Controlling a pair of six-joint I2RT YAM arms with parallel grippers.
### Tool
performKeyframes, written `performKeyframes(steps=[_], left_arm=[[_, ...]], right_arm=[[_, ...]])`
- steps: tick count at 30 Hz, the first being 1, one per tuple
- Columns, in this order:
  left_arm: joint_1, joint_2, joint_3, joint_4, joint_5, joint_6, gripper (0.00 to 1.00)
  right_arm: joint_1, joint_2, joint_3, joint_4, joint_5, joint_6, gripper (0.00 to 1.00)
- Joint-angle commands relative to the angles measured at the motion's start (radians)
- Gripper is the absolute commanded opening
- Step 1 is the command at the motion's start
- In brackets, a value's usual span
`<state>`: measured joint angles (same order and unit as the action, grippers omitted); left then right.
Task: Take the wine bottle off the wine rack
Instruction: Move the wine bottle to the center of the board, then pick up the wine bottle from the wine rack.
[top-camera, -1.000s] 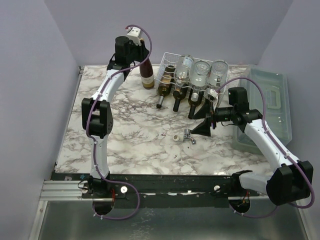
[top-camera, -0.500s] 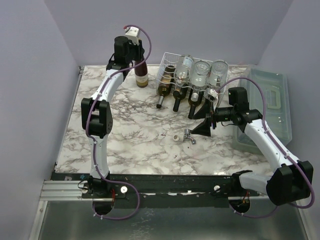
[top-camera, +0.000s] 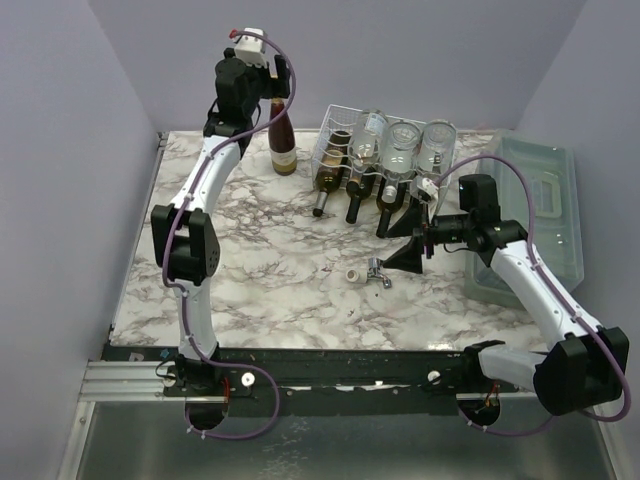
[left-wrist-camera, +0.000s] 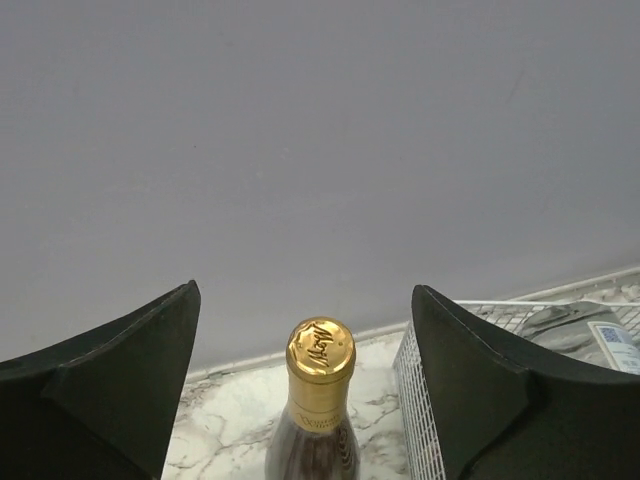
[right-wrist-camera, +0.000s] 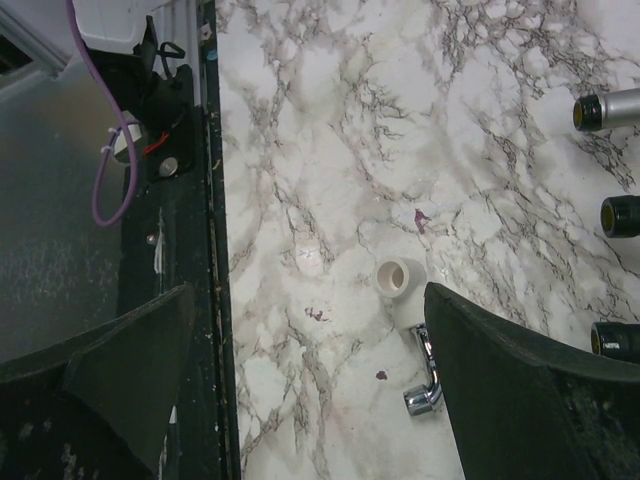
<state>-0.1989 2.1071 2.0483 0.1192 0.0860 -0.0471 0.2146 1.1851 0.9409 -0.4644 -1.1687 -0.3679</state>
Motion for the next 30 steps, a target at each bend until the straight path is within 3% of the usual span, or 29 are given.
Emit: performKeyframes(steps=[1, 3, 6, 14, 19, 23, 30], left_arm=[[-0.005, -0.152, -0.085, 0.036, -0.017, -0.058, 0.9], [-0.001, -0.217, -0.147, 0.034, -0.016, -0.089, 0.98], [0.021, -0.339, -0.271, 0.026, 0.017, -0.179, 0.99], [0.188, -0.724, -0.699, 0.0, 0.29, -0.437, 0.99], [0.282, -0.945, -0.935, -0.068, 0.372, -0.407, 0.99], [0.288, -1.094, -1.066, -0.099, 0.387, -0.416, 0.99], [0.286, -1.24, -1.293, -0.157, 0.498, -0.44, 0.99]], right_arm=[[-0.004, -0.028, 0.015, -0.005, -0.013, -0.018, 1.0], [-0.004, -0.035, 0.013, -0.005, -0.01, -0.022, 1.0], [-0.006, -0.044, 0.009, -0.009, -0.001, -0.037, 1.0], [-0.017, -0.08, 0.048, -0.032, 0.086, -0.04, 1.0], [-0.016, -0.07, 0.146, -0.153, 0.139, -0.051, 1.0], [-0.011, -0.015, 0.256, -0.237, 0.178, -0.017, 1.0], [0.092, 0.094, 0.456, -0.251, 0.404, 0.101, 1.0]])
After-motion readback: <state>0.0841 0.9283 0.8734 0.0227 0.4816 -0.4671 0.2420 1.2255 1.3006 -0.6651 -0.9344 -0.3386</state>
